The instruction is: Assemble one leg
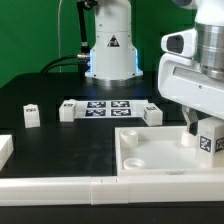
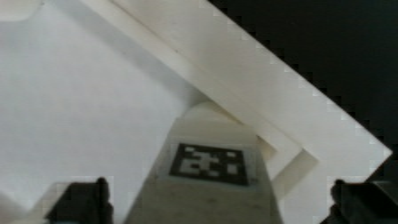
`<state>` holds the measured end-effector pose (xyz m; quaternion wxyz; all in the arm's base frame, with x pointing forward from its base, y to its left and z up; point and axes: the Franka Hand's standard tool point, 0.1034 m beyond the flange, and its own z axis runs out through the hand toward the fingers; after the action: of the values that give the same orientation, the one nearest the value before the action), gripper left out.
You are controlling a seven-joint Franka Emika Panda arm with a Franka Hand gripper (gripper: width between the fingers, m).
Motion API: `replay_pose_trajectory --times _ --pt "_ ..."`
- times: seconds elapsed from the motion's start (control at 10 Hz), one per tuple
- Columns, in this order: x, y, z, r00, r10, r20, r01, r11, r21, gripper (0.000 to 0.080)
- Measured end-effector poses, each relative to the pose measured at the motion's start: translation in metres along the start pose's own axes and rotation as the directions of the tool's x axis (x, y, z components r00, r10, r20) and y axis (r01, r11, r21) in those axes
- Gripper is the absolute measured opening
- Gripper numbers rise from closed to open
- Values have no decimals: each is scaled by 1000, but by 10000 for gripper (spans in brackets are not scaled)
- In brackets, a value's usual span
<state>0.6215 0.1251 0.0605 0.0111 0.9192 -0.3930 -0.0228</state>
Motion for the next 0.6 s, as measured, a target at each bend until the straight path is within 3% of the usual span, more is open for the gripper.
replay_pose_trajectory --times 0.2,0.4,0.6 --pt "-3 -3 -2 955 -296 -6 296 955 -3 647" --pt "-3 -2 -2 823 -568 -5 568 823 -6 648" --pt "-2 -2 -1 699 -715 -3 715 699 -8 648"
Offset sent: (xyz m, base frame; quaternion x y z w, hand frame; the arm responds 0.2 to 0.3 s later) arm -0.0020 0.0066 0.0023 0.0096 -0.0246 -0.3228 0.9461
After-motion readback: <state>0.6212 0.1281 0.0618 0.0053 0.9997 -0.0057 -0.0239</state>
